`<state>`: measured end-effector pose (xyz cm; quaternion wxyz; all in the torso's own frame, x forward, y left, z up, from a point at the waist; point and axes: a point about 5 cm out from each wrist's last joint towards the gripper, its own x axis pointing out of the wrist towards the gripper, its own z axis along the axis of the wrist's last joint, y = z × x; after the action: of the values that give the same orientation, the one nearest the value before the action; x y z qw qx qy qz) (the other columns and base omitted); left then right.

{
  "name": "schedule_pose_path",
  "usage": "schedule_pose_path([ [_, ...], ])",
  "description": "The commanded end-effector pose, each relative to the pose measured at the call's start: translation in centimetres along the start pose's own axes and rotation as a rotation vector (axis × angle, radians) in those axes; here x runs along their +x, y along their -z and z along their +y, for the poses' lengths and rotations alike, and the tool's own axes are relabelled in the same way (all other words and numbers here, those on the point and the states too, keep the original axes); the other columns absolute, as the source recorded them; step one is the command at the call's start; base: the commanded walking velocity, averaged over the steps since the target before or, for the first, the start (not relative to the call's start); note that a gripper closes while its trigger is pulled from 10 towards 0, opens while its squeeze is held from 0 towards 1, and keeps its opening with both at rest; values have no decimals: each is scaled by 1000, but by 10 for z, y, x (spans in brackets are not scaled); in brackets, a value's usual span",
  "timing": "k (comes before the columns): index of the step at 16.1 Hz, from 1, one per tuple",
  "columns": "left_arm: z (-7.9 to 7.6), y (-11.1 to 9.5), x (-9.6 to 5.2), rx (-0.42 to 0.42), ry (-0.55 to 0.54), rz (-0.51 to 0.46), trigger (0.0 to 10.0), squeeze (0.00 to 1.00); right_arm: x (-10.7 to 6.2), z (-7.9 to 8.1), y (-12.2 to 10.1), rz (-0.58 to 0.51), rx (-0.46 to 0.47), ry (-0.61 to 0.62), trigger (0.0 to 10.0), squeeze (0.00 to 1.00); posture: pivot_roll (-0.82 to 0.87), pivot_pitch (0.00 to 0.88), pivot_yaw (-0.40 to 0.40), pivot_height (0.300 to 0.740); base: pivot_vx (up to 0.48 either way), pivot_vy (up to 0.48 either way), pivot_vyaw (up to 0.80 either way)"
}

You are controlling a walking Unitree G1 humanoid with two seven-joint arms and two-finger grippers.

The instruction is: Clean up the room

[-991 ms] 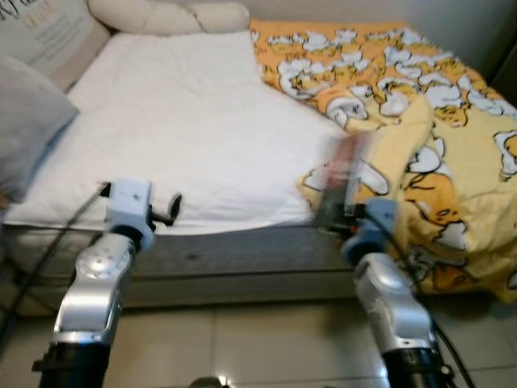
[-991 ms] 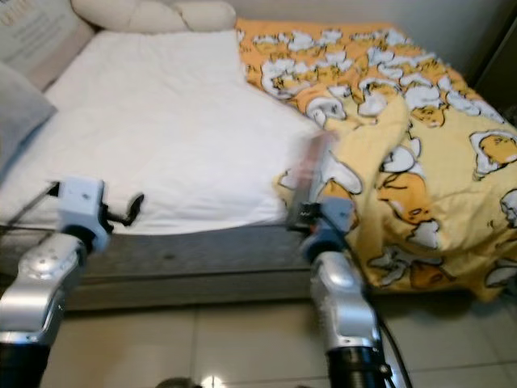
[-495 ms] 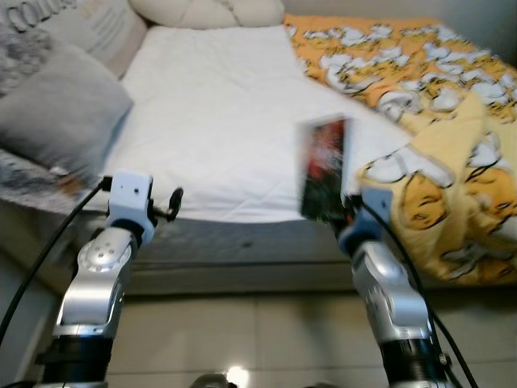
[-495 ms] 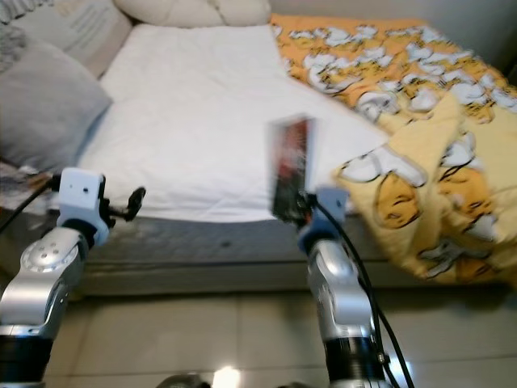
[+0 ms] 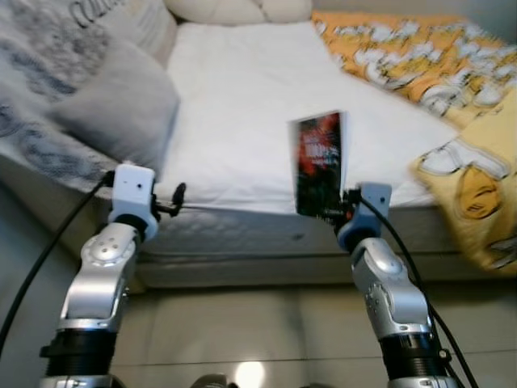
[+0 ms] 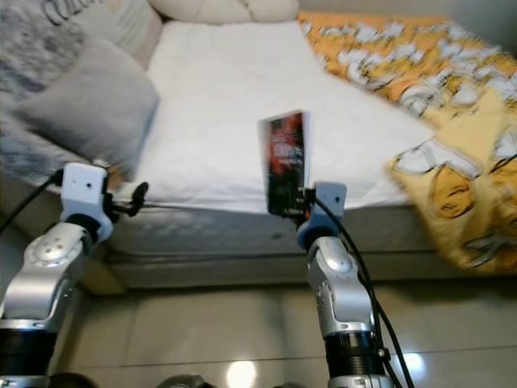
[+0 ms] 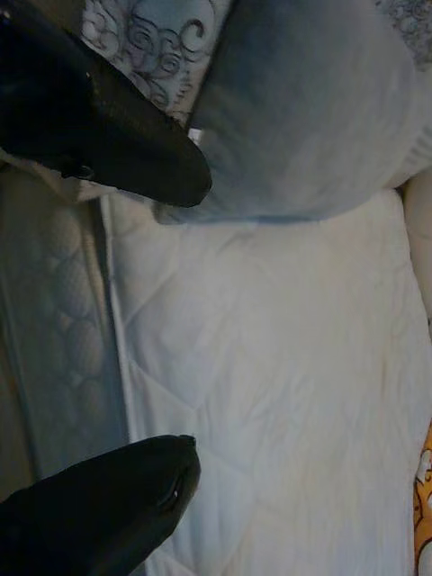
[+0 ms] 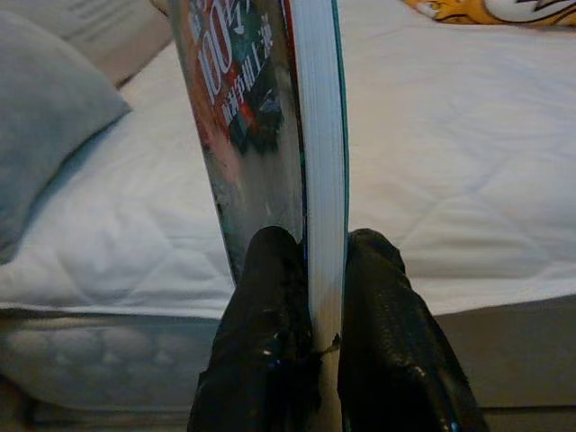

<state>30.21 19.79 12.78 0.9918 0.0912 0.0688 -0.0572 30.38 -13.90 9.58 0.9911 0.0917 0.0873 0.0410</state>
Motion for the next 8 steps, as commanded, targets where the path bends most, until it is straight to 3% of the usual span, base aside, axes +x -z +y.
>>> schedule_pose_path([
  [1, 1, -3, 1, 7, -8, -9, 10000, 0, 0, -6, -10, -43, 0, 27, 10000, 0, 105, 0, -6, 740, 0, 0, 0],
  [8, 1, -6, 3, 14, -8, -28, 10000, 0, 1, -5, -10, -43, -3, 23, 10000, 0, 105, 0, -6, 740, 0, 0, 0],
])
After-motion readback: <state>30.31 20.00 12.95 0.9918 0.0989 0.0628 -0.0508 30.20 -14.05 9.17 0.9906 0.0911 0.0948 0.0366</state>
